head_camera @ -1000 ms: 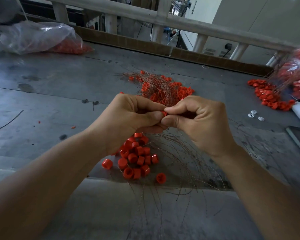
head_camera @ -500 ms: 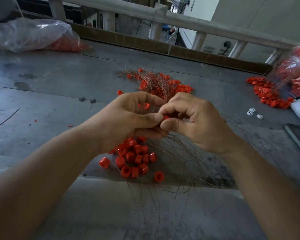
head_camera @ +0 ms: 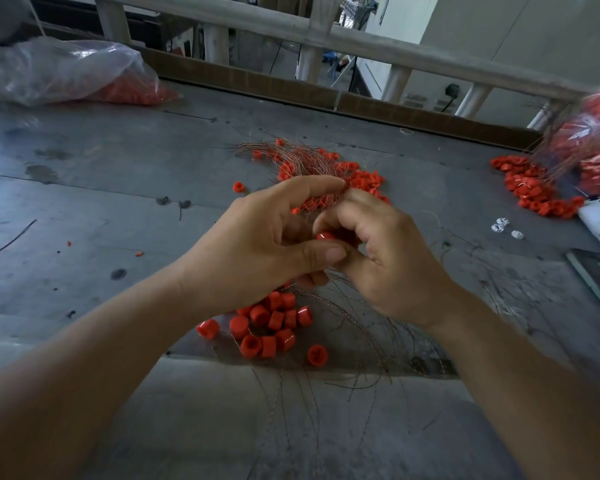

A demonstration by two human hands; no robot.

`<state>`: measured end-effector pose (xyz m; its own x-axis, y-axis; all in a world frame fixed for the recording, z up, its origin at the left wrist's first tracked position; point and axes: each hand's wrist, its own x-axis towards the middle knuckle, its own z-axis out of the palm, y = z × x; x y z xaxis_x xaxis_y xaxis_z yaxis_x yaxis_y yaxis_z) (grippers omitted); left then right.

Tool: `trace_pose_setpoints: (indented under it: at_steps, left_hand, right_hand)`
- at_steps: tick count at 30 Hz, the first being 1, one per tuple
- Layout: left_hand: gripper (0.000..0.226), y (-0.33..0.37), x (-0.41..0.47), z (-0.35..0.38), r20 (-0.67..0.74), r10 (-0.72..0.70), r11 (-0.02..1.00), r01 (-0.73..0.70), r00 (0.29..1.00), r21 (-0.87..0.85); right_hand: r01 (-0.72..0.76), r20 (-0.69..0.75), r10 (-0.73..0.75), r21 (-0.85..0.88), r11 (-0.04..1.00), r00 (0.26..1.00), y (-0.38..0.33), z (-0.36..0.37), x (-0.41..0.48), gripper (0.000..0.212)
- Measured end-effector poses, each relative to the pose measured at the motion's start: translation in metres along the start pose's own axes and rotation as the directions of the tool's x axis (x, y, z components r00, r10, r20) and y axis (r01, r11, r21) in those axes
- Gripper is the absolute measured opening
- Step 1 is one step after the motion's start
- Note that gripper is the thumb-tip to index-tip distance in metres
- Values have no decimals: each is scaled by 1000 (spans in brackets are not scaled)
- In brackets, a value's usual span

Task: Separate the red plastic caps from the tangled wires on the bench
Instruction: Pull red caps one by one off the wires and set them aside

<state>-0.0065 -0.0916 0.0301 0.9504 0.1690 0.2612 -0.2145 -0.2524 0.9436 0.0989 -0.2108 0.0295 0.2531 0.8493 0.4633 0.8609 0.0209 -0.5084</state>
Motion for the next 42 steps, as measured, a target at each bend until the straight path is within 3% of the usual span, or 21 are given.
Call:
trace_pose_setpoints:
  at_steps: [7, 12, 18, 23, 29, 33, 38, 40, 42]
  left_hand:
    - [58, 3, -1, 2, -28, 0, 999, -2, 1000, -51]
    - [56, 3, 2, -3, -2, -85, 981, 83, 996, -176]
    - [46, 2, 5, -11, -40, -106, 967, 94, 994, -238]
    - [41, 1, 6, -18, -58, -96, 916, 65, 994, -395]
    - [37, 2, 7, -23, -45, -61, 856, 29, 997, -517]
    - [34, 1, 7, -24, -57, -57, 868, 21, 997, -495]
    - [10, 5, 6, -34, -204, -83, 933, 4, 975, -361]
    - [9, 6, 5, -39, -239, -116, 970, 58, 964, -237]
    - [12, 4, 4, -42, -247, -133, 990, 140, 960, 10]
  right_hand:
    - [-15, -18, 16, 43, 999, 1000, -3, -2, 0, 21]
    - [-37, -65, 44, 106, 994, 997, -3, -3, 0, 12]
    - [-102, -53, 115, 200, 974, 992, -3, -4, 1, 42]
    - [-152, -16, 167, 341, 928, 986, -5, -6, 2, 28]
    - [-88, -61, 101, 191, 978, 993, -1, -10, 2, 17]
    - [-80, -87, 92, 128, 989, 992, 0, -10, 3, 19]
    - [-107, -98, 113, 63, 992, 989, 3, -17, 3, 12]
    - [-127, -83, 128, 18, 992, 988, 3, -17, 4, 8]
    - [-166, -41, 165, -21, 986, 985, 4, -17, 4, 5]
